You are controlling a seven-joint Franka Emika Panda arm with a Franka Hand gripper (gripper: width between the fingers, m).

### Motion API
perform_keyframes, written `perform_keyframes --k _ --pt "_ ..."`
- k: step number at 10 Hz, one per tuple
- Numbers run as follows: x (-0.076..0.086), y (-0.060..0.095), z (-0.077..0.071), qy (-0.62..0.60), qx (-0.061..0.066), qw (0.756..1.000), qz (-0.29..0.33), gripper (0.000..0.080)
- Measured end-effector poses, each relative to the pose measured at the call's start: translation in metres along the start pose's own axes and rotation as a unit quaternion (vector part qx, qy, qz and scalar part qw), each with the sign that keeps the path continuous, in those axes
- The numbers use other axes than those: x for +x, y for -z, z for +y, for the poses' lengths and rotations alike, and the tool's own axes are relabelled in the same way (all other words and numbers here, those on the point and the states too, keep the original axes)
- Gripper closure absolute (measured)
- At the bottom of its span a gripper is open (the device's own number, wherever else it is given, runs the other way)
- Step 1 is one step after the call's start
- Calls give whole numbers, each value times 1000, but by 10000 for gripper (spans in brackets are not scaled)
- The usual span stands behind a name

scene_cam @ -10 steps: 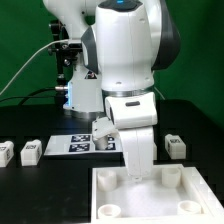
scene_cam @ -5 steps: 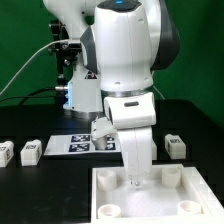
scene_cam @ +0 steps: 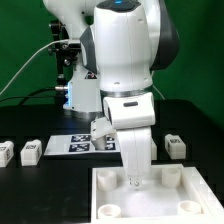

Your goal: Assemble one leg

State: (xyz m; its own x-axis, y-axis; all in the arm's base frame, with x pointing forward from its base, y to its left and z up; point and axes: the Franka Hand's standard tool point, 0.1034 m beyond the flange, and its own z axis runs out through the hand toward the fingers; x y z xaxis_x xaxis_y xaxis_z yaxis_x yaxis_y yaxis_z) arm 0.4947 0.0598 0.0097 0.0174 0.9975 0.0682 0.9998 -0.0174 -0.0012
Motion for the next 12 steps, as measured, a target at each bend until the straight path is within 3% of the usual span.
perform_keyframes --k 1,3,4,6,8,10,12 --pt "-1 1 0 -1 0 1000 0 151" --pt "4 17 -1 -61 -10 998 -2 151" --pt "16 26 -5 -78 -15 997 -1 151" --pt "38 34 -11 -222 -16 975 8 151" --pt "61 35 -16 -390 -7 920 25 151" --pt "85 31 -19 -547 0 836 40 151" --pt "86 31 -19 -621 7 783 43 151"
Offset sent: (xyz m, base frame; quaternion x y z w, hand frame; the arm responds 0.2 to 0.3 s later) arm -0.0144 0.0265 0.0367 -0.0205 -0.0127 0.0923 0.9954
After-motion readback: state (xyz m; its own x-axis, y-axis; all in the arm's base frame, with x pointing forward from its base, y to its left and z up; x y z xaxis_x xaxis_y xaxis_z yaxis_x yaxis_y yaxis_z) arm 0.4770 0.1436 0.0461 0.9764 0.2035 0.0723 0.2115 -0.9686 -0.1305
